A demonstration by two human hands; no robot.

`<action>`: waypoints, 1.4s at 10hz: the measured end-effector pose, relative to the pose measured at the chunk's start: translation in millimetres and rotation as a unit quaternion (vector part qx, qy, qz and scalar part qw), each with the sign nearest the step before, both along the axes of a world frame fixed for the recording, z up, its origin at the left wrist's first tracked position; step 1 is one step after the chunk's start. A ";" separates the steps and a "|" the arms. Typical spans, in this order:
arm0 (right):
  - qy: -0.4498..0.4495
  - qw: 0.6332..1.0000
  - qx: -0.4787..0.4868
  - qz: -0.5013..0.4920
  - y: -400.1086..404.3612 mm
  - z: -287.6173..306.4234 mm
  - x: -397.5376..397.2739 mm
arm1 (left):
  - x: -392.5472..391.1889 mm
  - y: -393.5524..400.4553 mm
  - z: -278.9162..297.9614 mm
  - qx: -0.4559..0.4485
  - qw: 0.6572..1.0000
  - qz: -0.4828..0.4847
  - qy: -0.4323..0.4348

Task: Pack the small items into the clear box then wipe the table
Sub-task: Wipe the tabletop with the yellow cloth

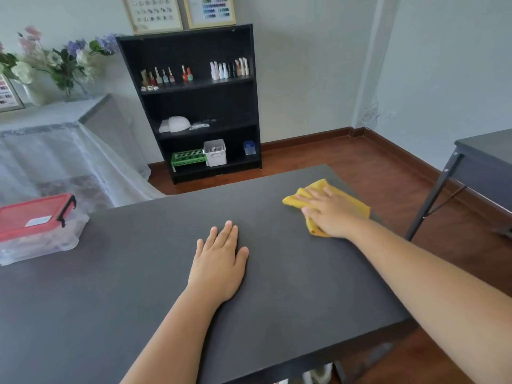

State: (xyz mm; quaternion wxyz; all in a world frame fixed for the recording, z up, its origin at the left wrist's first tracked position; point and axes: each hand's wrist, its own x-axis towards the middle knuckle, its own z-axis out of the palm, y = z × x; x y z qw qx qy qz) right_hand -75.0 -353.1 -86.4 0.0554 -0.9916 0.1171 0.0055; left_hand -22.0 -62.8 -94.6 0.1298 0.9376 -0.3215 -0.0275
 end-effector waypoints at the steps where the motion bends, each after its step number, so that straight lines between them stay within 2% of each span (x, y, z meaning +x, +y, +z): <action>1: 0.006 0.994 0.010 -0.108 -29.9 3.6 32.3 | -0.3 0.7 -1.6 -0.009 1.000 0.002 -0.004; 2: 0.011 0.985 0.010 -0.170 -31.0 3.3 69.0 | 0.1 1.8 -5.1 -0.013 1.000 0.006 -0.007; 3: 0.010 0.983 0.038 -0.178 -10.1 8.1 96.9 | 1.3 0.5 -6.0 -0.017 1.000 0.009 -0.011; 4: 0.021 0.997 0.019 -0.072 33.4 7.7 113.1 | 1.4 1.0 -6.5 -0.020 1.000 0.012 -0.012; 5: 0.026 0.997 0.043 0.055 62.4 -0.4 105.7 | 1.5 2.1 -6.6 -0.020 1.000 0.017 -0.007; 6: 0.013 0.994 0.079 0.080 38.5 -2.2 91.3 | 1.5 1.7 -6.2 -0.019 1.000 0.013 -0.003; 8: 0.024 0.991 0.049 -0.120 -34.6 13.3 81.7 | 0.7 1.3 -5.9 -0.026 1.000 0.015 -0.005; 10: 0.014 0.988 0.061 -0.141 -30.7 9.3 67.6 | 1.6 1.7 -6.5 -0.026 1.000 0.011 -0.006; 14: 0.018 0.991 0.039 -0.124 -4.1 4.4 -81.0 | -5.1 3.4 3.3 0.004 1.000 0.001 -0.003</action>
